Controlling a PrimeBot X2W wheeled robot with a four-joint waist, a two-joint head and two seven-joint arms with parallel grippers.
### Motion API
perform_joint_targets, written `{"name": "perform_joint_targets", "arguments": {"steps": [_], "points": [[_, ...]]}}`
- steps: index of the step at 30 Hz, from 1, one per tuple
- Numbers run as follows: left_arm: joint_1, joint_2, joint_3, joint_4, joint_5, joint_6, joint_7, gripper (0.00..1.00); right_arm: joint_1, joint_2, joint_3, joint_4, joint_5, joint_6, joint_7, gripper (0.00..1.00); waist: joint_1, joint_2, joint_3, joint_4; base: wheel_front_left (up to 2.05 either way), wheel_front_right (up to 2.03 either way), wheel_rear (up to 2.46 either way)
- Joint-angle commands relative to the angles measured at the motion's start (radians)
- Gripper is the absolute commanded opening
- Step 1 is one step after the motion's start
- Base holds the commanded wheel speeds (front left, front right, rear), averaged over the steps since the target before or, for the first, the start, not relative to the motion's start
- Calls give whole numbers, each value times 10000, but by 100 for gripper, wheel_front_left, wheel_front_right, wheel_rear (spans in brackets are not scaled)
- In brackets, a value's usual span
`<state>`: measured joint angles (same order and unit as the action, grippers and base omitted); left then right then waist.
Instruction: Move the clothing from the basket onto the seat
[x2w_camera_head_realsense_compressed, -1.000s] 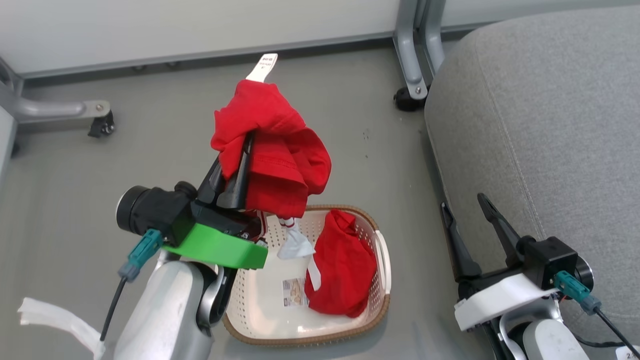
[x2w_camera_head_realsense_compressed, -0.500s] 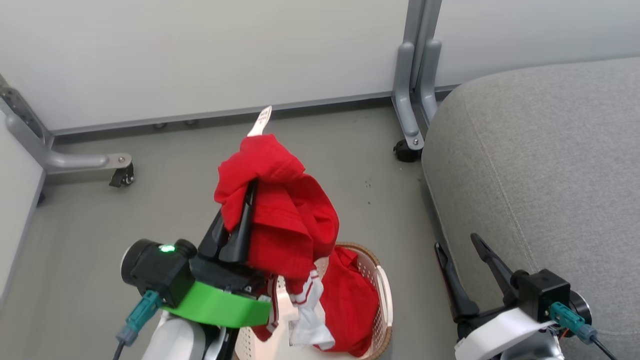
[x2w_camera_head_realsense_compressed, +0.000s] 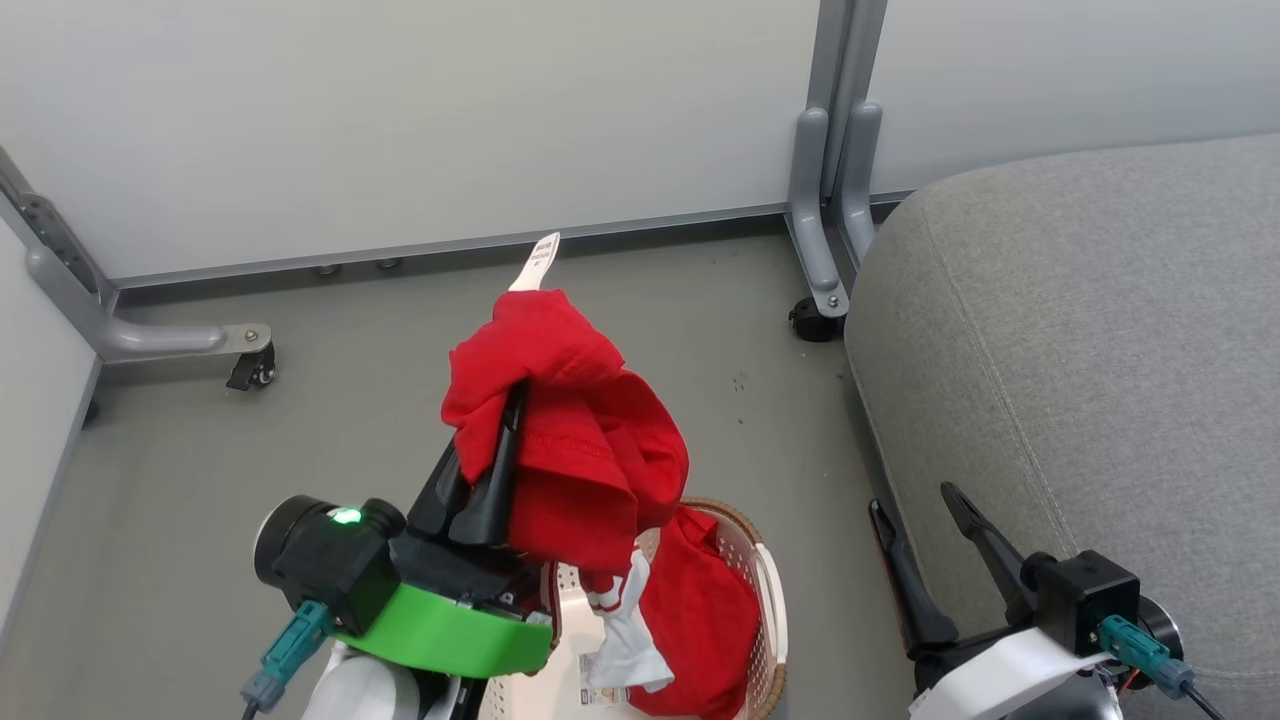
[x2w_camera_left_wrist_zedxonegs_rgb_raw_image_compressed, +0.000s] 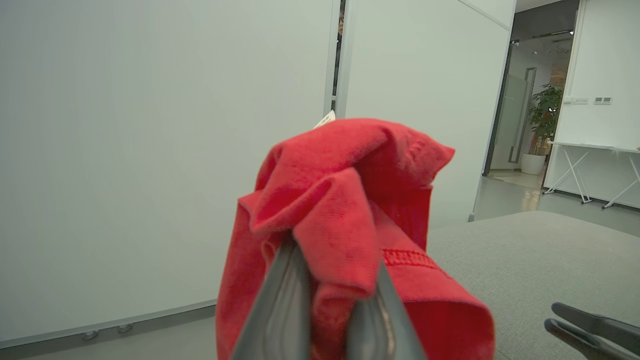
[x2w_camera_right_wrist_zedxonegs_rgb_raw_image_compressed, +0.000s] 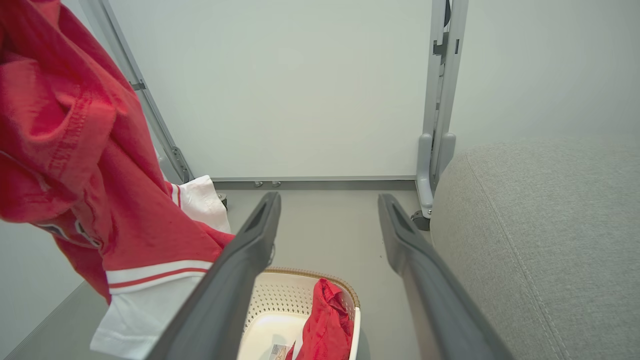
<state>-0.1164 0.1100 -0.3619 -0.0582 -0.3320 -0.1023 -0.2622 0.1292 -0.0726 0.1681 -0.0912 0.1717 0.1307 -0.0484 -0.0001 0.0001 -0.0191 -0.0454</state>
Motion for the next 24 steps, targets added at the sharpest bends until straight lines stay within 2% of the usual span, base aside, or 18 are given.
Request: {"name": "perform_joint_targets", "arguments": {"steps": [1, 7, 11, 17, 24], "points": [[54, 32, 14, -39, 31, 42, -35, 0, 98, 9, 7, 13, 35, 1, 18, 100, 1, -1, -6, -6, 0, 0, 0], [36, 51, -4, -47, 11, 23, -35, 0, 66, 10, 52, 89, 71, 1, -10, 100, 1, -1, -2, 2, 0, 0, 0], [-64, 61, -36, -19, 29, 13, -35, 0, -156, -146, 594, 125, 313, 1, 78, 100, 1, -1, 35, 41, 0, 0, 0], [-185, 64, -62, 20, 54, -15, -33, 0, -826, -639, 2470, 198, 1157, 1, 325, 100, 1, -1, 105, 112, 0, 0, 0], [-281, 23, -189, 84, 91, -43, -33, 0, -2273, -980, 4543, 753, 2234, 1, 73, 100, 1, -1, 179, 280, 0, 0, 0]]}}
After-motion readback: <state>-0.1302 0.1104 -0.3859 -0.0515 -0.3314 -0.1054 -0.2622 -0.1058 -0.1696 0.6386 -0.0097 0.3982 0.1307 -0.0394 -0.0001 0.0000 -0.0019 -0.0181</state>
